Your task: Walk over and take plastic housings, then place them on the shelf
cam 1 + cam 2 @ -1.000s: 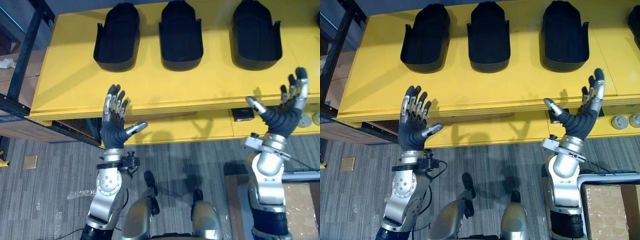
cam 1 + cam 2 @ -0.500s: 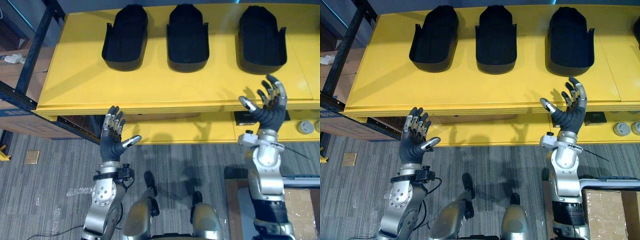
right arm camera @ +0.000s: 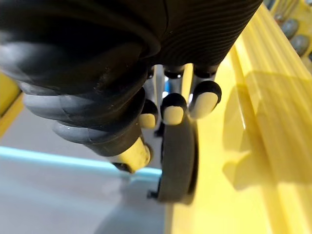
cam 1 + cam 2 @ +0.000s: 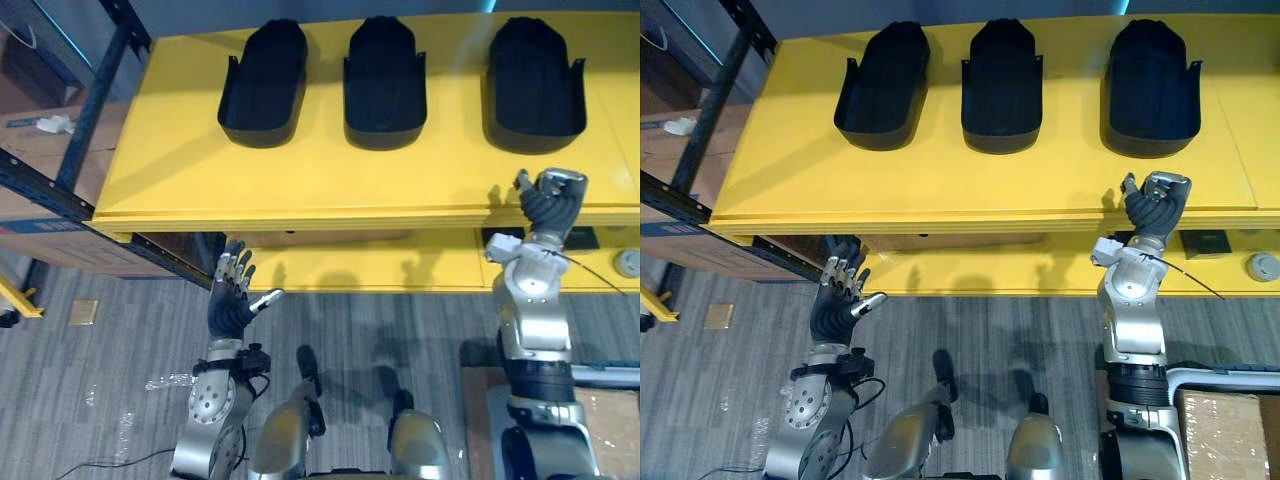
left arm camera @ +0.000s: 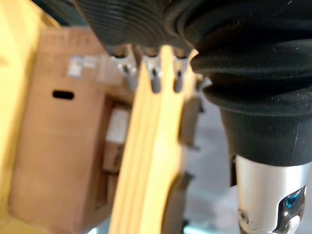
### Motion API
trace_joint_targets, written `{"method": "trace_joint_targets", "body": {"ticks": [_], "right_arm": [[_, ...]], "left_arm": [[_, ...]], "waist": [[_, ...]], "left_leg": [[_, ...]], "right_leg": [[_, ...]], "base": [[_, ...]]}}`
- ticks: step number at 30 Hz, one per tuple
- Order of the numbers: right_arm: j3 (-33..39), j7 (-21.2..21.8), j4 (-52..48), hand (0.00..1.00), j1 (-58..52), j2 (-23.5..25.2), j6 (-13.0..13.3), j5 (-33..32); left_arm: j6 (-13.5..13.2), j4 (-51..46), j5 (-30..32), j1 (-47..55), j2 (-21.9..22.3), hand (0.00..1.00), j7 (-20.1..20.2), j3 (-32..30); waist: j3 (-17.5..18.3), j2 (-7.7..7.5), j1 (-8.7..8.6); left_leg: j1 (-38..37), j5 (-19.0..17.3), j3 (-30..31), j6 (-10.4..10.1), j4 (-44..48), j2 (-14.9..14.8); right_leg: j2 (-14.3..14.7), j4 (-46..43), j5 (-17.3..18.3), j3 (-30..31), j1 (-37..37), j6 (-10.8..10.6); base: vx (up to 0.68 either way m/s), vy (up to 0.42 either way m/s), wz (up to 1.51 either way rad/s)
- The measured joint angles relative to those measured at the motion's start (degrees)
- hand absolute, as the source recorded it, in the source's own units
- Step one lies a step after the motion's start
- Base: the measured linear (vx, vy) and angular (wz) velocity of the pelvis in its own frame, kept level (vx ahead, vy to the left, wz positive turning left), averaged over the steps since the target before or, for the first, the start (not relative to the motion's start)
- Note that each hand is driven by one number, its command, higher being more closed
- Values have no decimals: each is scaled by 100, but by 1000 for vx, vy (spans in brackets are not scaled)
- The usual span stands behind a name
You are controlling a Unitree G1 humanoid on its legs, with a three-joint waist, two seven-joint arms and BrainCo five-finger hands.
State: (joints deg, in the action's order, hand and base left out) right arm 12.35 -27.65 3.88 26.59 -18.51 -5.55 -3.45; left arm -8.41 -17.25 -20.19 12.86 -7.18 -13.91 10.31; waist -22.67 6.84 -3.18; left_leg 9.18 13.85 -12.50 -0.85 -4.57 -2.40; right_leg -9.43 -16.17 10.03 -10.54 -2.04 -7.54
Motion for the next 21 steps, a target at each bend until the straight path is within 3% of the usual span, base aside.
{"method": "trace_joint_targets", "body": {"ticks": [6,8,12,21], "right_arm": [[-51,786,300,100,406,-339,-5,107],[-169,1028,542,100,545,-429,-139,116],[-316,1165,1003,100,651,-520,-225,84],[-411,1398,2889,100,1891,-1054,-296,-52]], "left_arm": [[-132,100,-107,136,92,0,29,8],[-150,101,-203,218,93,0,68,21],[-150,103,-238,295,100,0,72,181],[-149,332,-241,272,131,0,11,480]], "waist": [[67,105,3],[96,149,17],[156,241,91],[160,255,153]], "left_leg": [[-26,26,72,-35,-1,7],[-27,34,88,-48,-2,16],[-4,41,96,-59,-4,29],[-9,24,259,-54,-5,134]], "right_leg": [[-49,-270,157,-36,-66,30],[-54,-386,220,-43,-104,36],[-75,-494,268,-45,-175,38],[-188,-657,357,-159,-155,18]], "base": [[-2,-7,4],[-5,-12,2],[1,-2,1],[2,-2,7]]}}
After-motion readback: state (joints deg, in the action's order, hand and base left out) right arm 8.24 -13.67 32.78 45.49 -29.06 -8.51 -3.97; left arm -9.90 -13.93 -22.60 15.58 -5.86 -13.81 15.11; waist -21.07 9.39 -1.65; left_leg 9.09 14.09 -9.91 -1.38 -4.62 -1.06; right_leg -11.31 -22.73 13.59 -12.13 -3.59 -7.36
